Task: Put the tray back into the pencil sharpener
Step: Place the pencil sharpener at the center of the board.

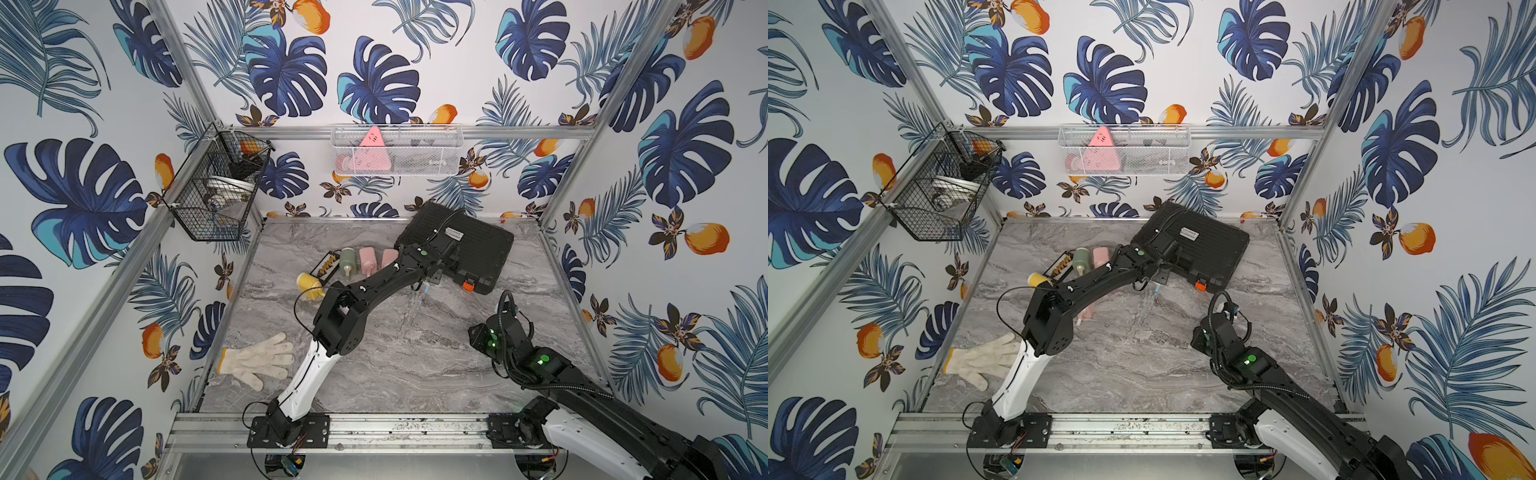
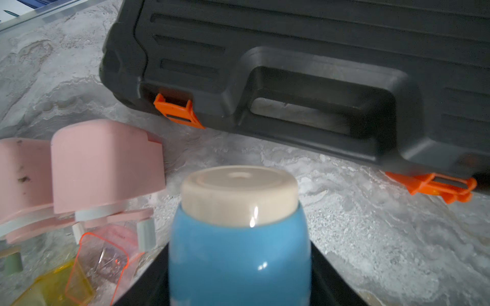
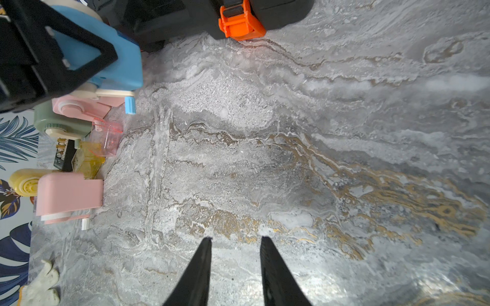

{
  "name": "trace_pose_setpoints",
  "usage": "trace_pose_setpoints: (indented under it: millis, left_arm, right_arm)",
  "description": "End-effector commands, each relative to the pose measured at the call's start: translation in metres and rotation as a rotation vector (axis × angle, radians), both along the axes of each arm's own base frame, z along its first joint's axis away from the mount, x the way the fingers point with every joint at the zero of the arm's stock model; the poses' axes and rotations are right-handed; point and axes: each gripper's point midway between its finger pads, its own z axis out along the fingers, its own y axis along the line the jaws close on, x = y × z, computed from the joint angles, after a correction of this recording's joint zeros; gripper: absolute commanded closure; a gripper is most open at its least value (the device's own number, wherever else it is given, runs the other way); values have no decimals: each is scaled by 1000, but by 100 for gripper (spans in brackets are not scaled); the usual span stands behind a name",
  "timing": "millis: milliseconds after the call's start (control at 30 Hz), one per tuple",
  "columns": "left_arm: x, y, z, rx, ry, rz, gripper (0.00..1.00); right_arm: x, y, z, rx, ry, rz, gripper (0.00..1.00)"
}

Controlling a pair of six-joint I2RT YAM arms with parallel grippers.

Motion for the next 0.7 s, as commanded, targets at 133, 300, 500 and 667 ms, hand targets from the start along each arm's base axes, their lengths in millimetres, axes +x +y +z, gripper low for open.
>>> trace_pose_setpoints:
  millis: [133, 300, 500, 667]
  left_arm:
    - [16, 9, -16, -2, 21, 66, 100]
    - [23, 14, -27, 0, 24, 84, 100]
    - [33, 21, -38, 2, 22, 120, 99]
    - [36, 18, -43, -9, 19, 116, 81]
  right_arm:
    - [1, 2, 3, 2, 2, 3, 66]
    - [2, 3, 5, 9, -3, 4, 66]
    - [1, 3, 6, 11, -3, 5, 66]
    - [2, 4, 7, 13, -6, 8, 66]
